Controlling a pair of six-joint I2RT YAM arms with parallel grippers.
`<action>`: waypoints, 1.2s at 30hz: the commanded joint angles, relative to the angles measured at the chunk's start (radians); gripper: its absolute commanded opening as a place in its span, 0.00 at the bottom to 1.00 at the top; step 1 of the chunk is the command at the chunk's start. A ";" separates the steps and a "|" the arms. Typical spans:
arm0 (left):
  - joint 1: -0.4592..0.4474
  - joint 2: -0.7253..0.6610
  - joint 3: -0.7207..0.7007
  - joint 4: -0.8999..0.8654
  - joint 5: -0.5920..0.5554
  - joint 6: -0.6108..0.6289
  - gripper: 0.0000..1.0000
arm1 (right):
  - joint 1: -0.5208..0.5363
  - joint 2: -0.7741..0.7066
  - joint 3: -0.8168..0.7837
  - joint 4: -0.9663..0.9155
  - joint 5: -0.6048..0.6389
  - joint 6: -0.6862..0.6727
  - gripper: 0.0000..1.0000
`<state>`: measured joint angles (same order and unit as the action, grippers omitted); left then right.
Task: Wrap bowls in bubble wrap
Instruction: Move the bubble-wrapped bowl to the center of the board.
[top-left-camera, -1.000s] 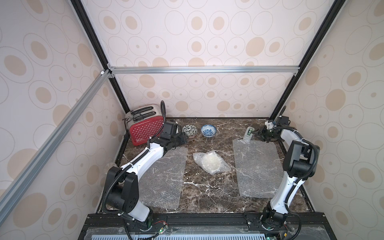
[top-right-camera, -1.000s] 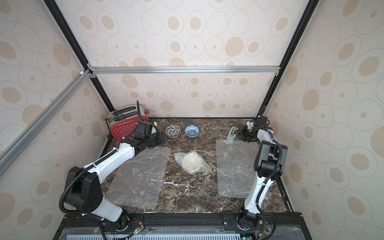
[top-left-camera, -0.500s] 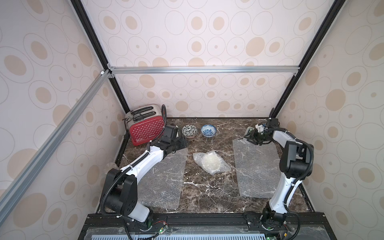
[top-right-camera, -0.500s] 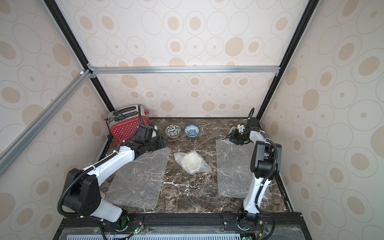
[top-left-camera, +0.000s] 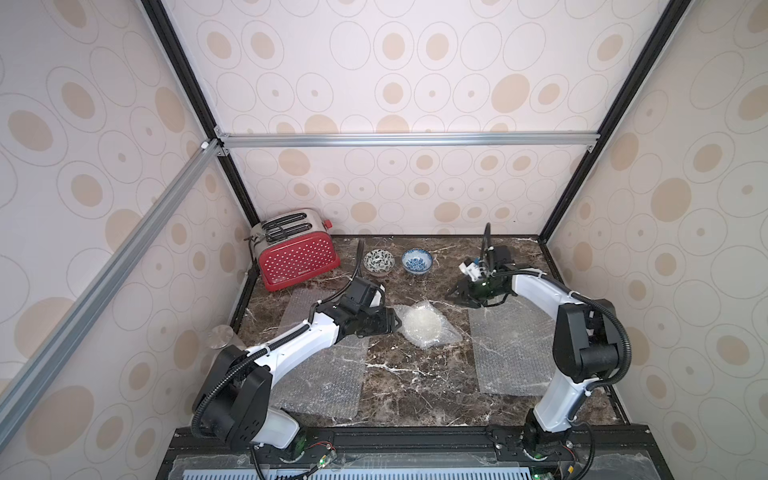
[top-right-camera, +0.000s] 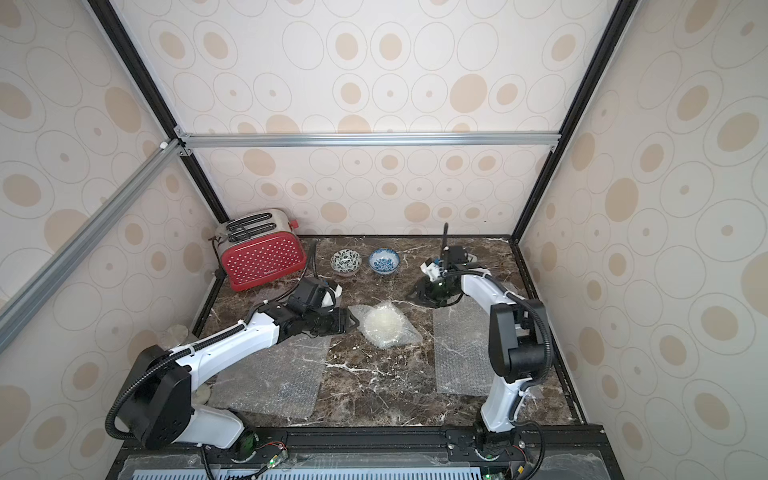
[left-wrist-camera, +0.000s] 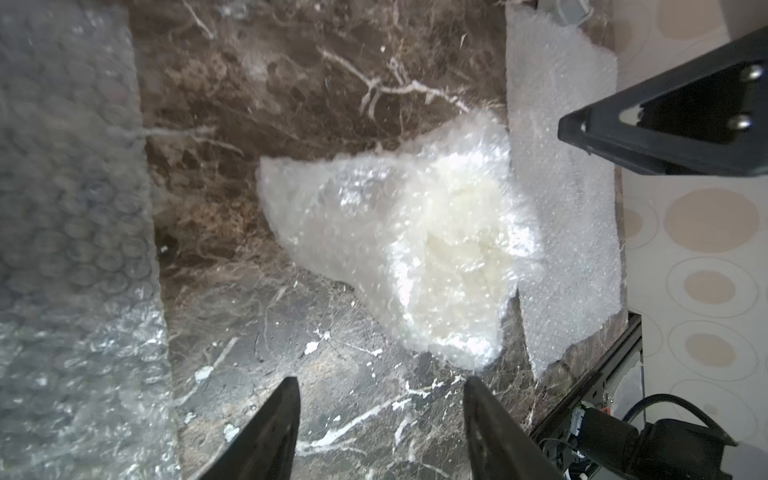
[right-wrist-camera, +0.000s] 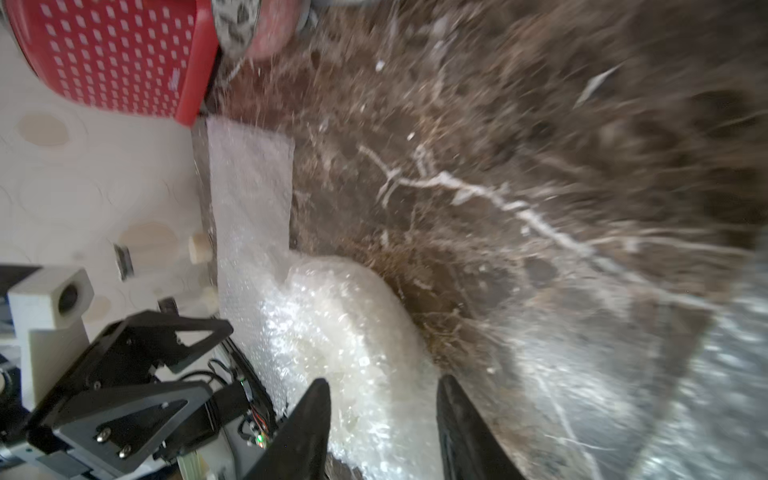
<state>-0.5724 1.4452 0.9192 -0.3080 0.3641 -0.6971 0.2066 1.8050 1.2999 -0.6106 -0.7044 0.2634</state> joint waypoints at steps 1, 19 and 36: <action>0.011 -0.026 -0.017 -0.008 -0.031 -0.034 0.62 | 0.081 0.028 0.018 -0.091 0.073 -0.105 0.46; 0.011 -0.068 -0.037 0.020 -0.067 -0.059 0.62 | 0.269 0.130 0.150 -0.184 0.481 -0.159 0.46; 0.012 -0.073 -0.028 0.005 -0.084 -0.034 0.62 | 0.300 0.112 0.154 -0.125 0.555 -0.083 0.03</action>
<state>-0.5636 1.3975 0.8791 -0.2832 0.3038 -0.7441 0.5037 1.9224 1.4452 -0.7441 -0.1799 0.1623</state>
